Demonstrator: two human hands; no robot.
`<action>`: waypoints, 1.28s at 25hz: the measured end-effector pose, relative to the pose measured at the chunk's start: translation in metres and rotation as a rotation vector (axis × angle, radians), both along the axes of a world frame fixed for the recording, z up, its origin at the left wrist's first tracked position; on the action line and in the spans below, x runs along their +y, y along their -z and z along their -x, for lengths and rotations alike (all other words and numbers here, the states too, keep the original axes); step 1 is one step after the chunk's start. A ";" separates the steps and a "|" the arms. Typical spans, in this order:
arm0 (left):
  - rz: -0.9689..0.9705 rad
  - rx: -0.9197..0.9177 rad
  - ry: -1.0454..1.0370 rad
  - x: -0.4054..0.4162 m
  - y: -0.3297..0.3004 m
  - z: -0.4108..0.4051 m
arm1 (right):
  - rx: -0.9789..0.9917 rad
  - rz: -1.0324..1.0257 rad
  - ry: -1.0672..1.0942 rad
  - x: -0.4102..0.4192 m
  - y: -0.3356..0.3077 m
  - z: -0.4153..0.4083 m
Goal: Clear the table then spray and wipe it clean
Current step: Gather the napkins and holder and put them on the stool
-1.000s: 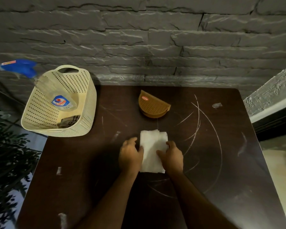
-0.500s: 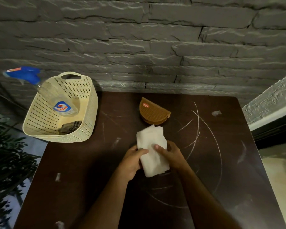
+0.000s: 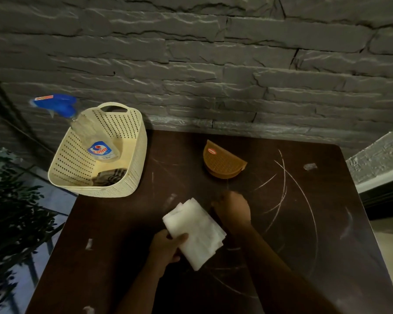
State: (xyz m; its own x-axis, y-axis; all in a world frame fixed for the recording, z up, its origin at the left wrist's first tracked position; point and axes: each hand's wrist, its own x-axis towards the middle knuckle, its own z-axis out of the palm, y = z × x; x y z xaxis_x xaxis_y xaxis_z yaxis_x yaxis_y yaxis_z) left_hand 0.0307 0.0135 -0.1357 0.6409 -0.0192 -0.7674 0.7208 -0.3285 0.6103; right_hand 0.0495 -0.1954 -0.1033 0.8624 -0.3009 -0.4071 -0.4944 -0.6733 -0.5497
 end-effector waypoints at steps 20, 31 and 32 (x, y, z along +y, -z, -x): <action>-0.313 -0.787 0.818 -0.106 -0.049 -0.128 | -0.149 -0.072 -0.026 -0.103 -0.014 -0.023; -0.308 -0.801 0.895 -0.133 -0.041 -0.048 | -0.023 -0.246 -0.012 -0.153 -0.018 0.054; -0.317 -0.781 0.831 -0.122 -0.043 -0.050 | -0.032 -0.244 0.033 -0.153 -0.022 0.055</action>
State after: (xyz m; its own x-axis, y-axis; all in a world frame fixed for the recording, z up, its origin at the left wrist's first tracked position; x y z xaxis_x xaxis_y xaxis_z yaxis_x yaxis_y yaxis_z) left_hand 0.0811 -0.1084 -0.0929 0.8188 -0.5305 -0.2194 -0.3173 -0.7367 0.5971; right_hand -0.0055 -0.3488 -0.0813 0.8674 -0.2252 -0.4437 -0.4936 -0.5022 -0.7100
